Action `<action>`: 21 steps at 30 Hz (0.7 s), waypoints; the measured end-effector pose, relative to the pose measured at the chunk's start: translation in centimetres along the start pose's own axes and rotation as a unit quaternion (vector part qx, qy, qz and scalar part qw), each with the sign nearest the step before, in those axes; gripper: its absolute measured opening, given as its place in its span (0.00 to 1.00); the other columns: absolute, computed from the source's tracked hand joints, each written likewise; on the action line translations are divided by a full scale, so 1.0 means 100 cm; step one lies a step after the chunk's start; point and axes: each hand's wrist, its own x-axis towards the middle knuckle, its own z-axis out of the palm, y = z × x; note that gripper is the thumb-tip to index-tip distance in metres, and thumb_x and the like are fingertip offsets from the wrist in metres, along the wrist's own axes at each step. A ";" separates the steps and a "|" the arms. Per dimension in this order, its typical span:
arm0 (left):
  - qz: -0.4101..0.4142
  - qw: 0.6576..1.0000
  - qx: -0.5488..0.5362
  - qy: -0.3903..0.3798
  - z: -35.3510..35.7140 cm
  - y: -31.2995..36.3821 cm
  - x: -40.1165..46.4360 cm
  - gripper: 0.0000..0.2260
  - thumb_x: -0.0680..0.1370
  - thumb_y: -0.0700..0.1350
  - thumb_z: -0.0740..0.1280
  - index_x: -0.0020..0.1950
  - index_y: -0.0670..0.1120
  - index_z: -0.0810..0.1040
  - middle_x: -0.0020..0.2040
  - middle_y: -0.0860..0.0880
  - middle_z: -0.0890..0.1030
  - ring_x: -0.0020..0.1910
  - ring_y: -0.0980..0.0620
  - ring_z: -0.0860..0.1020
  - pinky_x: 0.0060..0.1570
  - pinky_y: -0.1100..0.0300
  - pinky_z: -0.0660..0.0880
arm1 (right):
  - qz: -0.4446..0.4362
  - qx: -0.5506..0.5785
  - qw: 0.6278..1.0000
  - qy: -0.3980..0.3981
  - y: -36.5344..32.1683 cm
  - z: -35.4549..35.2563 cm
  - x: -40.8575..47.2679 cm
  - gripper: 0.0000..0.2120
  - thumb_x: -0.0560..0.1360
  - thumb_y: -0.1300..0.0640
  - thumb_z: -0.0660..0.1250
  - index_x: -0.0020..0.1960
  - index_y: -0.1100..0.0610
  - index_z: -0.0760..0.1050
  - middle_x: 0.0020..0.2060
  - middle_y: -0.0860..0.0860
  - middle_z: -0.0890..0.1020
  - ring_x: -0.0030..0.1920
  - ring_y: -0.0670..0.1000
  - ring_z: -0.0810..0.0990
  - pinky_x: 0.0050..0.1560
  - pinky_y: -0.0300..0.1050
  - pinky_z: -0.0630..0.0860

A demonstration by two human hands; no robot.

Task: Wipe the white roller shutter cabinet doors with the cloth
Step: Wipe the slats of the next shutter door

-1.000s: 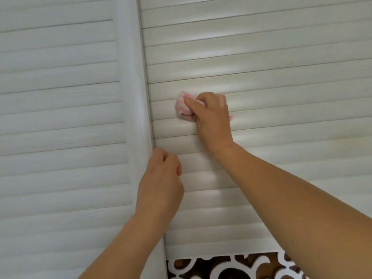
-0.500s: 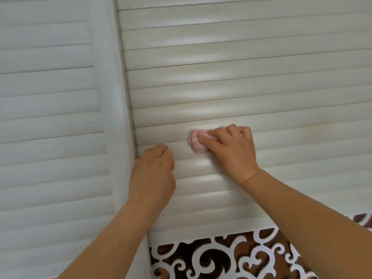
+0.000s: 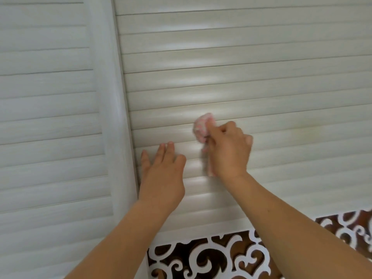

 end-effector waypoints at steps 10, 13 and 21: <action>0.032 0.993 0.105 0.039 0.005 0.004 0.003 0.28 0.80 0.48 0.55 0.75 0.53 0.42 0.75 0.38 0.49 0.75 0.40 0.49 0.68 0.36 0.37 | 0.175 -0.060 0.982 0.033 0.068 -0.029 0.037 0.14 0.80 0.50 0.55 0.57 0.46 0.78 0.48 0.52 0.74 0.48 0.54 0.73 0.50 0.46 0.54; 0.028 0.990 0.135 0.027 0.006 0.013 0.006 0.32 0.79 0.57 0.57 0.75 0.53 0.41 0.74 0.35 0.50 0.74 0.38 0.51 0.68 0.35 0.38 | 0.170 -0.058 0.984 0.002 0.047 -0.025 0.033 0.14 0.80 0.52 0.54 0.62 0.47 0.75 0.51 0.53 0.73 0.50 0.56 0.73 0.47 0.45 0.53; 0.046 0.989 0.115 0.087 0.024 0.008 0.011 0.41 0.50 0.49 0.83 0.62 0.45 0.78 0.55 0.28 0.75 0.53 0.30 0.77 0.61 0.33 0.53 | -0.131 -0.113 0.985 -0.026 0.000 -0.004 0.022 0.15 0.68 0.56 0.64 0.53 0.49 0.80 0.36 0.52 0.77 0.34 0.56 0.76 0.42 0.48 0.59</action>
